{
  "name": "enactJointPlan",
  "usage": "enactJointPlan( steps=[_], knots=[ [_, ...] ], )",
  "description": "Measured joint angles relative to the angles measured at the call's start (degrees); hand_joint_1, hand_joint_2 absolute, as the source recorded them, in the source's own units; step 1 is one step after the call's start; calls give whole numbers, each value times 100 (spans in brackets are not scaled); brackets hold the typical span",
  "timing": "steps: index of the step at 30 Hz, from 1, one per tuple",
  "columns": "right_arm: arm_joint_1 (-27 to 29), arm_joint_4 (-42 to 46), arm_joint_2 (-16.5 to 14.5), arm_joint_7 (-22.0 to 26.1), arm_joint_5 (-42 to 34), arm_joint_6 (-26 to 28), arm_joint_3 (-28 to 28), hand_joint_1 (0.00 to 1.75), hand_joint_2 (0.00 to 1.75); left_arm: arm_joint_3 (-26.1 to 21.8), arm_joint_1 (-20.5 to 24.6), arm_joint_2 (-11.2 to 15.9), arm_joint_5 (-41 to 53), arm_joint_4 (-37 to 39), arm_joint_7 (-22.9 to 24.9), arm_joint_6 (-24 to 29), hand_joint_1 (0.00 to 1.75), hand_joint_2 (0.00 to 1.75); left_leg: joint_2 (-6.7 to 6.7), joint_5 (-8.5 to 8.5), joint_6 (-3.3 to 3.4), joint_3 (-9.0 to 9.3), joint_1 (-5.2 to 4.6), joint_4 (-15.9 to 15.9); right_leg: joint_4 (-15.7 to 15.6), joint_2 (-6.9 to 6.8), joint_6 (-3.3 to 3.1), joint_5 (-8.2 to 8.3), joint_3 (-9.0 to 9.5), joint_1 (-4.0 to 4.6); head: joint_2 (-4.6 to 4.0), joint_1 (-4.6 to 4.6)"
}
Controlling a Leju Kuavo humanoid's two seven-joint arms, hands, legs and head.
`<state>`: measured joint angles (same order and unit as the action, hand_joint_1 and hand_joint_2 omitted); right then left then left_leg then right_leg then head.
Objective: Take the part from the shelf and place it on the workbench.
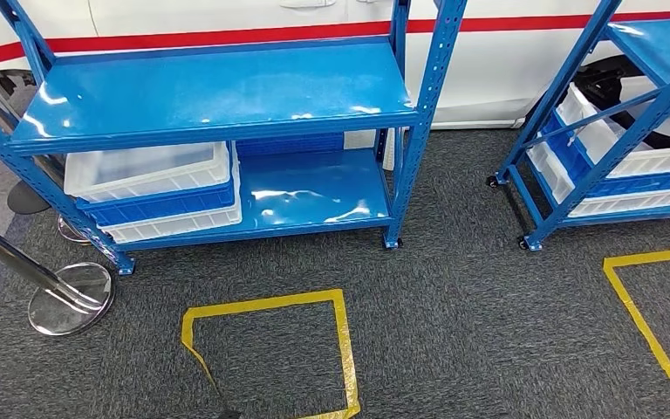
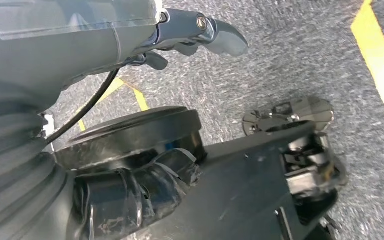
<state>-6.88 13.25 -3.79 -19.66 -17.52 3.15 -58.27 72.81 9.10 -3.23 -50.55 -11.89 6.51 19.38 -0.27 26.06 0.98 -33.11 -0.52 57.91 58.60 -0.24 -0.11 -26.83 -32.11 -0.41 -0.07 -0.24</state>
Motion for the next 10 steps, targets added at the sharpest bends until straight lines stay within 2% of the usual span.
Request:
enactJointPlan(
  steps=[1, 5, 10],
  knots=[
    [-12, 0, 1, -18, -7, 0, 4, 0, 175, 0, -6, 0, 9, 0, 0, 25, 0, 175, 0, 1, 5, 1, 0, 0, -5, 0, 4, 2, 2, 0, 0, -1],
    [-44, 0, 1, -24, 11, -30, 12, 0, 0, 0, -6, 3, 51, 0, -8, 10, 0, 0, -1, 0, 11, 3, 0, 1, -11, -1, 10, 4, 12, 0, 0, -1],
    [-15, 0, 1, 10, 33, -65, 11, 0, 0, 1, -1, 4, 97, 0, 26, -10, 0, 0, -1, 0, 11, 7, 1, -2, -11, 0, 15, 6, 12, 0, 0, -2]
  ],
)
